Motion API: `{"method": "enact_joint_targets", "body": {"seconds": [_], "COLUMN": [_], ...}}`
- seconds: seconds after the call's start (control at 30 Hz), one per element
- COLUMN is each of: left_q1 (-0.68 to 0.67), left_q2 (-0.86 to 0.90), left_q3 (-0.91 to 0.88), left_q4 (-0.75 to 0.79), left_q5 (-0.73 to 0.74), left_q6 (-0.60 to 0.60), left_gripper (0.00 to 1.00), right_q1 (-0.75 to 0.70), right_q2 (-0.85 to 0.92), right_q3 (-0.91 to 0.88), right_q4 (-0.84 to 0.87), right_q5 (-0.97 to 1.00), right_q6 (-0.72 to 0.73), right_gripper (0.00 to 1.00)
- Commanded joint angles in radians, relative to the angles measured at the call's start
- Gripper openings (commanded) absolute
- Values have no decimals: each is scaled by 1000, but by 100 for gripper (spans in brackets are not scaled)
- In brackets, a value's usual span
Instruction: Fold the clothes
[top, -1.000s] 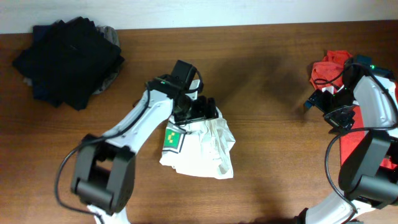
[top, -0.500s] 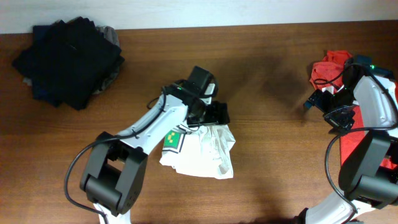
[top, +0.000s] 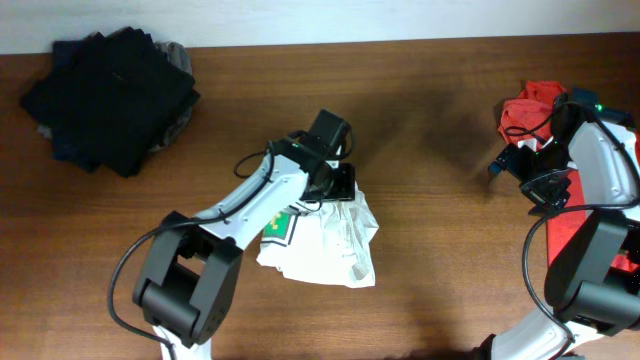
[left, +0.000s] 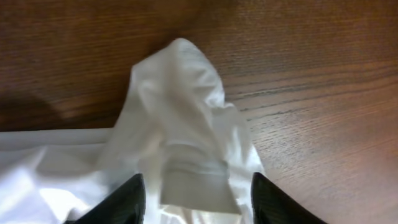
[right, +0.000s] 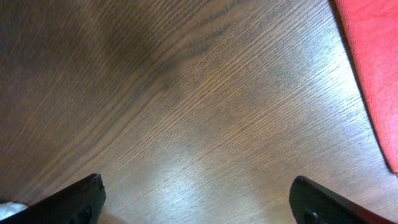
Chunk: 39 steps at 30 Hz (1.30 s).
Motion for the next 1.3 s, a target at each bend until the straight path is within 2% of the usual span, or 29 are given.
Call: {"method": "enact_joint_targets", "body": {"seconds": [0.0, 0.03, 0.07, 0.1, 0.2, 0.47, 0.67, 0.7, 0.73, 0.77, 0.83, 1.07, 1.17, 1.27], "left_q1": [-29, -30, -30, -30, -30, -56, -111, -128, -142, -156, -179, -207, -186, -142], "left_q2": [11, 11, 11, 11, 11, 9, 29, 46, 63, 83, 117, 139, 114, 88], "left_q3": [-3, -3, -3, -3, 4, 240, 249, 249, 249, 249, 249, 299, 412, 510], "left_q4": [2, 2, 2, 2, 3, -163, -166, -163, -161, -159, -159, -192, -296, -428], "left_q5": [-60, -60, -60, -60, -59, -60, -60, -60, -60, -60, -58, -48, -72, -194], "left_q6": [0, 0, 0, 0, 0, 24, 23, 23, 23, 23, 23, 24, 61, 61], "left_gripper": [36, 27, 5, 1, 1, 1, 1, 9, 35, 49, 56, 57, 57, 57], "right_q1": [-1, -1, -1, -1, -1, -1, -1, -1, -1, -1, -1, -1, -1, -1], "right_q2": [-21, -21, -21, -21, -21, -21, -21, -21, -21, -21, -21, -21, -21, -21], "right_q3": [13, 13, 13, 13, 13, 13, 13, 13, 13, 13, 13, 13, 13, 13], "right_q4": [0, 0, 0, 0, 0, 0, 0, 0, 0, 0, 0, 0, 0, 0], "right_q5": [-5, -5, -5, -5, -5, -5, -5, -5, -5, -5, -5, -5, -5, -5], "right_q6": [8, 8, 8, 8, 8, 8, 8, 8, 8, 8, 8, 8, 8, 8], "right_gripper": [98, 98, 98, 98, 98, 98, 98, 98, 98, 98, 98, 98, 98, 98]}}
